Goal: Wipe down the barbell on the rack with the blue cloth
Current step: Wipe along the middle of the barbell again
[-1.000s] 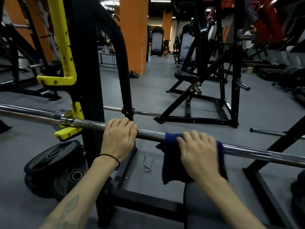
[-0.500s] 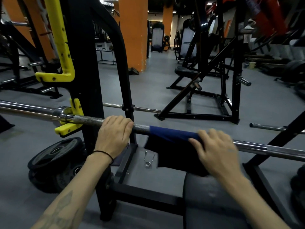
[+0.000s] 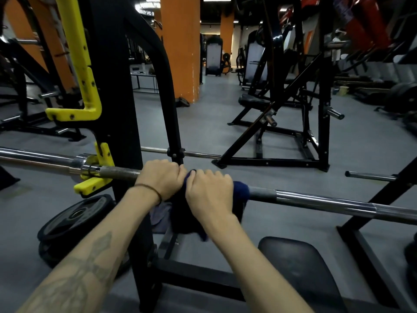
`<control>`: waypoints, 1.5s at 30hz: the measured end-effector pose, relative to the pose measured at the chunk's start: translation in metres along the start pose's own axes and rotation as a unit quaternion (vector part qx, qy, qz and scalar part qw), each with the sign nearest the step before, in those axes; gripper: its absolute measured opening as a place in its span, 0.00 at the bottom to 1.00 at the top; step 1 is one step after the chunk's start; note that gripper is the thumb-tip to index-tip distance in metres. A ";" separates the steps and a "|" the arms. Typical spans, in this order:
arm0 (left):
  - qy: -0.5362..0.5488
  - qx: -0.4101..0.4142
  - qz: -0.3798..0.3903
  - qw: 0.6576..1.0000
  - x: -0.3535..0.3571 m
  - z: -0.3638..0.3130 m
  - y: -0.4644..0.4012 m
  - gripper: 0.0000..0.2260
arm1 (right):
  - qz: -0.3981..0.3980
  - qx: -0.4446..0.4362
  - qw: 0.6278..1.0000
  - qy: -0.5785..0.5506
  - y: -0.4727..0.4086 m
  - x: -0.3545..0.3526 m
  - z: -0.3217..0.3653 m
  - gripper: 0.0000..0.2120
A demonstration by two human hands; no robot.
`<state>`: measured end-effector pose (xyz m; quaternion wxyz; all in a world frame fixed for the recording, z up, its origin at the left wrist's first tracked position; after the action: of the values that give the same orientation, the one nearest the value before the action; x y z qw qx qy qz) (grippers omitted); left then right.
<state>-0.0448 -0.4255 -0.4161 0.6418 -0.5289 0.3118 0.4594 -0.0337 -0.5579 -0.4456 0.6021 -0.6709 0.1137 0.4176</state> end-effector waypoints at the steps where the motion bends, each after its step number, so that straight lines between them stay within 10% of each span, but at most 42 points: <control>1: 0.014 -0.009 0.056 0.998 -0.002 0.002 -0.008 0.22 | 0.003 0.004 1.000 -0.008 -0.004 -0.001 0.001 0.20; 4: 0.035 -0.034 0.139 0.989 -0.006 0.007 -0.011 0.22 | 0.026 -0.044 0.999 -0.013 0.005 -0.005 -0.031 0.22; 13: 0.139 -0.001 -0.196 0.971 0.026 -0.011 0.061 0.14 | 0.023 -0.014 0.994 0.107 0.058 -0.061 -0.247 0.25; 19: 0.133 -0.020 -0.176 0.975 0.024 -0.021 0.067 0.20 | -0.069 0.069 0.992 0.077 0.061 -0.057 -0.215 0.19; 29: 0.128 -0.020 -0.137 0.982 0.023 -0.021 0.064 0.22 | -0.003 -0.018 1.000 -0.004 0.011 -0.007 -0.008 0.19; 45: 0.046 0.035 -0.235 0.970 0.023 -0.001 0.028 0.24 | -0.057 0.051 0.996 0.054 0.062 -0.057 -0.212 0.19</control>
<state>-0.0620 -0.4195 -0.4475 0.7347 -0.5852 0.2242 0.2597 -0.0201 -0.7852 -0.4660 0.6516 -0.6663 0.1286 0.3391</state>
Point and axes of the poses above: each hand's wrist, its own y-axis away from the middle knuckle, its own x-axis out of the palm, z = x × y, the point moved 1 cm from there along -y, towards the middle knuckle, and after that the axes turned 5 degrees about x, right-handed, at the moved point
